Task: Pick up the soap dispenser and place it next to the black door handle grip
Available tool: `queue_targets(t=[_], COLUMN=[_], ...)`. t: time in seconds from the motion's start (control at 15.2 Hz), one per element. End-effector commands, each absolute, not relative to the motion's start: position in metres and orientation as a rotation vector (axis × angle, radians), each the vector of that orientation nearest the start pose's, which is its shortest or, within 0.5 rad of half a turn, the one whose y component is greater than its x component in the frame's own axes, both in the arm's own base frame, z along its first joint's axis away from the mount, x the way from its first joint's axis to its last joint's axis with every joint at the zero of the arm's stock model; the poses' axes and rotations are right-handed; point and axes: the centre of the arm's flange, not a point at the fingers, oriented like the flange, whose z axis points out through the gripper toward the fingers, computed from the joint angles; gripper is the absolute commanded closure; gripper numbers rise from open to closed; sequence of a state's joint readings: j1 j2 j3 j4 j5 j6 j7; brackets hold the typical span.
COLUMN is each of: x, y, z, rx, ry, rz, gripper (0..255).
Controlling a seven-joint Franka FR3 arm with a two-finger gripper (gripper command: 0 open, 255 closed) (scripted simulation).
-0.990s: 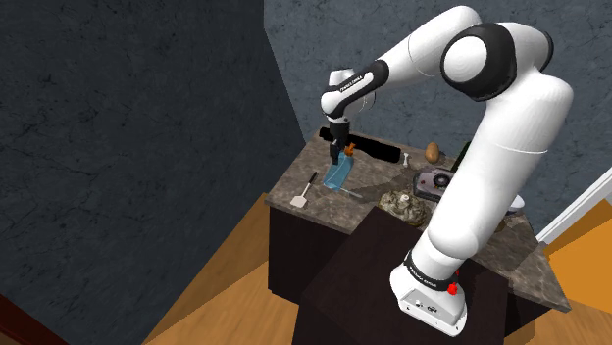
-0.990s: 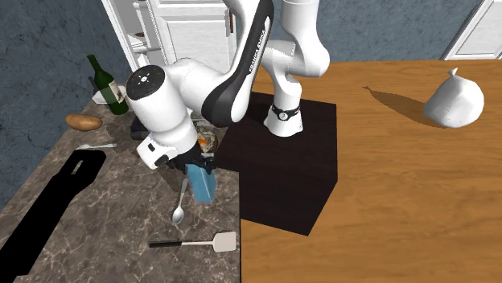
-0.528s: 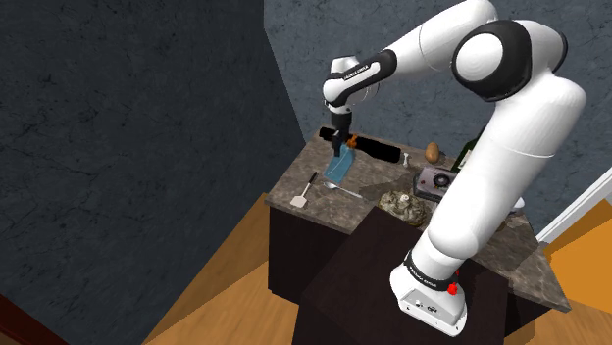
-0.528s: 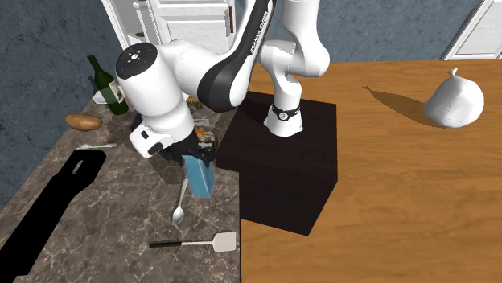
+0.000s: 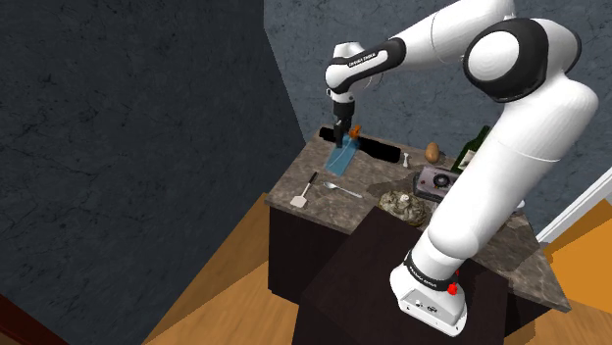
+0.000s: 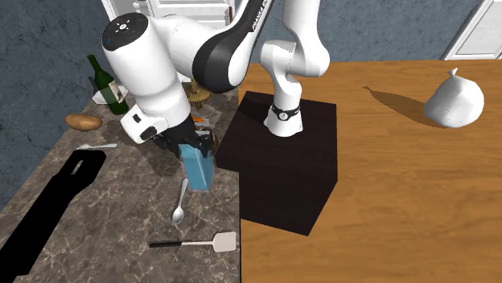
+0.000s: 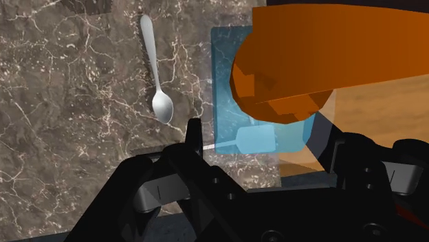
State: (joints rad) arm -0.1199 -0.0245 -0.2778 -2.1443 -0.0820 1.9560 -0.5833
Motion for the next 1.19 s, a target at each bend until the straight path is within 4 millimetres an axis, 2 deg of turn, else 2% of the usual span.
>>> queue_targets(t=[0.0,1.12], x=[0.473,0.473], y=[-0.204,-0.204], z=[0.412,0.502], rx=[-3.091,-3.091], ry=[-0.346,-0.346], rz=[0.275,0.275], gripper=[255,255])
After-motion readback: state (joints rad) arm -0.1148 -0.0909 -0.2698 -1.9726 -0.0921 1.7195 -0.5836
